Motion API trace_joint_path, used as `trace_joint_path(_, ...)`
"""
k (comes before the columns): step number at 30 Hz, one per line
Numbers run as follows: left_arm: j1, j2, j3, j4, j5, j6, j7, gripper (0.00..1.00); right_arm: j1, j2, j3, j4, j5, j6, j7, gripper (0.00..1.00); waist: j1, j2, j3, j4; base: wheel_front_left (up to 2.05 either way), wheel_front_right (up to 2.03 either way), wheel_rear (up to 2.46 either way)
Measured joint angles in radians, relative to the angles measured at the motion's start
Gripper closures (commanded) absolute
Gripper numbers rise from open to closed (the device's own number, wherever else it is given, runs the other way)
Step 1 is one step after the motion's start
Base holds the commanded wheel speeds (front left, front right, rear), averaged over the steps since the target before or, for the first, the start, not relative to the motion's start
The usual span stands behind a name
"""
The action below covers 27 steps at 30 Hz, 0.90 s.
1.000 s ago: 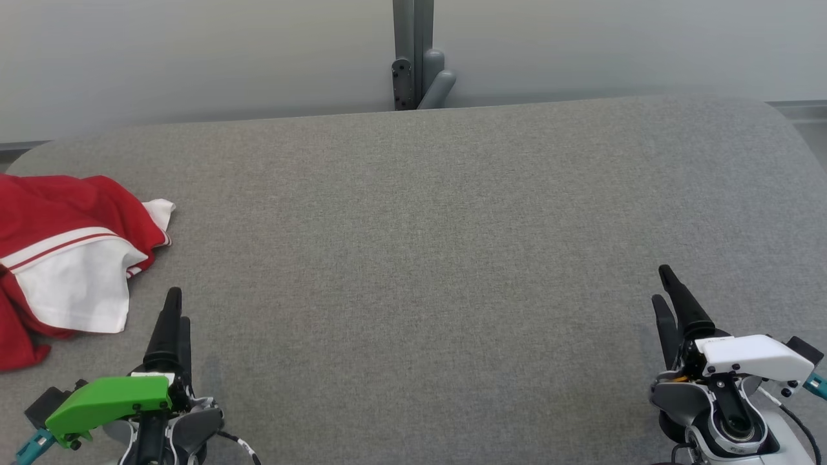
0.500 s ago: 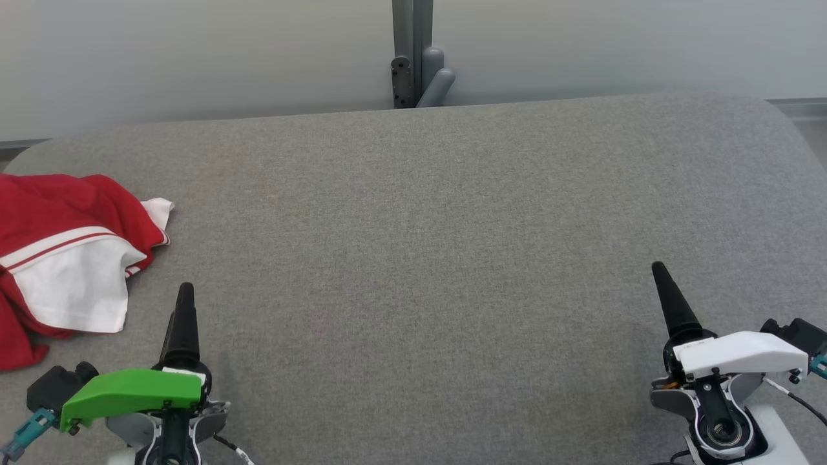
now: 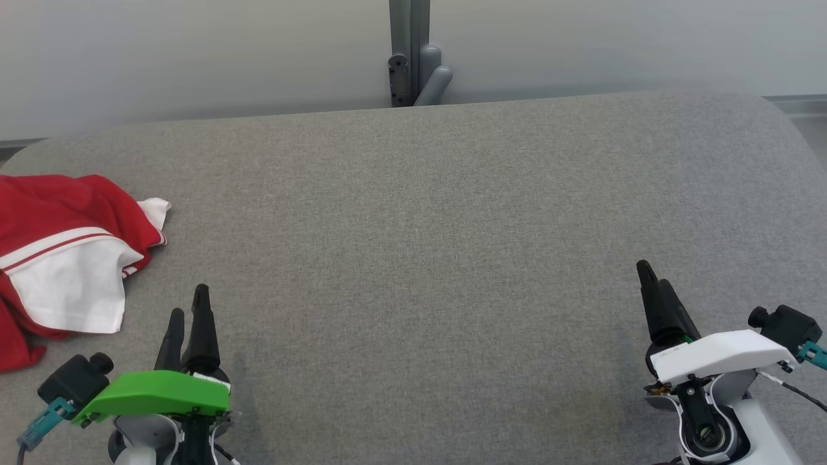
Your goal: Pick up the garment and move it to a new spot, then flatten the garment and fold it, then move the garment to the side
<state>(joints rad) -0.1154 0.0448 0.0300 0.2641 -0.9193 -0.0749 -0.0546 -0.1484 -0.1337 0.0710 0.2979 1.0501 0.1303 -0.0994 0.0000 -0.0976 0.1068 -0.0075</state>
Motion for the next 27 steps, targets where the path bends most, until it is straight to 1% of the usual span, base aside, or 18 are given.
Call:
trace_joint_path(12, 0.002, 0.0, -0.025, -0.006, 0.175, -0.002, -0.036, 0.0, 0.002, 0.003, 0.012, -0.013, -0.174, 0.0, -0.031, 0.0, 0.0, 0.0, 0.005, -0.003, 0.0, 0.0, 0.0)
trace_joint_path(27, 0.002, 0.001, -0.038, 0.0, 0.352, -0.004, -0.08, 0.0, 0.002, 0.012, 0.022, -0.03, -0.381, 0.0, -0.063, 0.0, 0.0, 0.0, 0.012, -0.006, 0.0, 0.0, 0.0)
